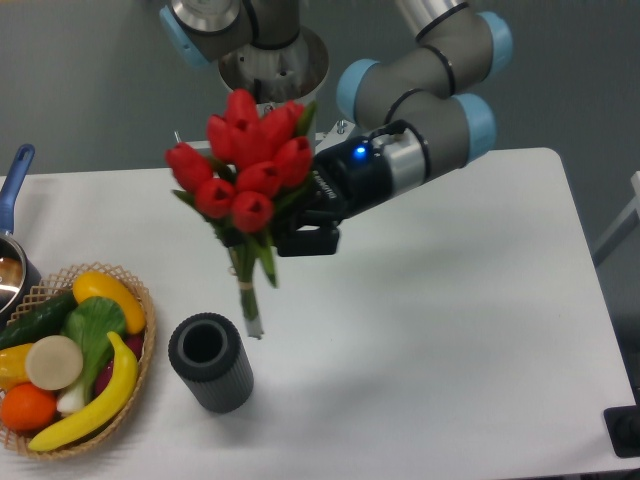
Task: Insert the flowers into the vase
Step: 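Carry the red tulip bunch with the gripper over the black vase, then lower the tulip stems down into the black vase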
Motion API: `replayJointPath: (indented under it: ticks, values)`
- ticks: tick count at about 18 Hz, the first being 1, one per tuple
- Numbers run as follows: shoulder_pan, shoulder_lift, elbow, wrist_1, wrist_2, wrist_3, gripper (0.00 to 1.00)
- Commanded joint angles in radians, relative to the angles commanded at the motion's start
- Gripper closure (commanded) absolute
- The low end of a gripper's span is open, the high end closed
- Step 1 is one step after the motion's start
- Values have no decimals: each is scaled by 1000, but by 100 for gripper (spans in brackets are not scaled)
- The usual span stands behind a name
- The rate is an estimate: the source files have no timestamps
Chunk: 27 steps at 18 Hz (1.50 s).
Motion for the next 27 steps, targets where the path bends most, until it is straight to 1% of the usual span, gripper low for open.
replayJointPath:
  ticks: [2,4,7,11,13,15,18,21,23,27]
  values:
    - [-12,-28,2,0,0,0,79]
    - [-31,-41,2,0,2,0,79]
    - [-34,-51,-2,0,9,0,78]
    - [-43,-54,-20,0,12,0,78]
    - [-43,-64,-38,3,14,3,78]
    - [-45,-75,-49,5,15,27,78]
    - [-45,-92,-92,5,15,73,78]
    - [-51,-110,-126,5,15,150,78]
    - [-55,-123,-133,5,17,173,78]
    - [-55,-130,-130,3,28,172,78]
